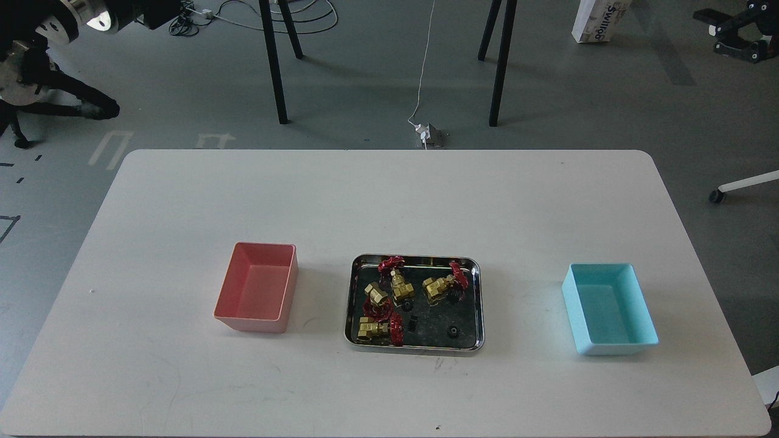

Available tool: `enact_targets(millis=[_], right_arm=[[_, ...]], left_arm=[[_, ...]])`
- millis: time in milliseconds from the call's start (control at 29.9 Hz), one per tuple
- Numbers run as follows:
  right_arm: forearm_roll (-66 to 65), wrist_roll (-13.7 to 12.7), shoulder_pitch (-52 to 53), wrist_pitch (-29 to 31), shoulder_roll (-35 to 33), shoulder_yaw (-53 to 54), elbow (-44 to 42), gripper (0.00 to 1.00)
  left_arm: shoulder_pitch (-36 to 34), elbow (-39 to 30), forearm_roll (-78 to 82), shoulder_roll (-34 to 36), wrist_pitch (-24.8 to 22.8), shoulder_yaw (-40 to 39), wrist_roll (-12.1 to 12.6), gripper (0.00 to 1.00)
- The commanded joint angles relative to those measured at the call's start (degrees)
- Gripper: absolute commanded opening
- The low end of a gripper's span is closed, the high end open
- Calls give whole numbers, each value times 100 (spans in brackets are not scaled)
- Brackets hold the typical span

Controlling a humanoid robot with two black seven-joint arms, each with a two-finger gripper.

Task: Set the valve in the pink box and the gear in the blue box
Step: 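Move the left arm in toward the steel tray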

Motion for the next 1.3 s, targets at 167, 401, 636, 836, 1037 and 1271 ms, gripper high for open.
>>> enact_targets(millis=[167, 401, 636, 836, 1037, 1271], right_arm=[[-11, 75, 34, -52, 144, 30, -6, 99], [7, 75, -28, -52, 381, 250, -121, 99], [-2, 84, -107, -70, 557, 267, -129, 99], [-81, 92, -98, -52, 557, 487, -199, 99], [-423, 101, -46, -52, 846, 513, -735, 99], [-582, 101, 130, -184, 1014, 522, -982, 99]], left_arm=[[27, 33, -132, -147, -412, -111, -1475, 100], [299, 209, -485, -393, -359, -455, -1501, 100], [493, 892, -502, -384, -456, -551, -1668, 100], [896, 756, -458, -666, -605, -437, -2248, 100], [986, -247, 330, -420, -606, -280, -2091, 100], [809, -1363, 3387, -542, -220, -165, -1756, 94]])
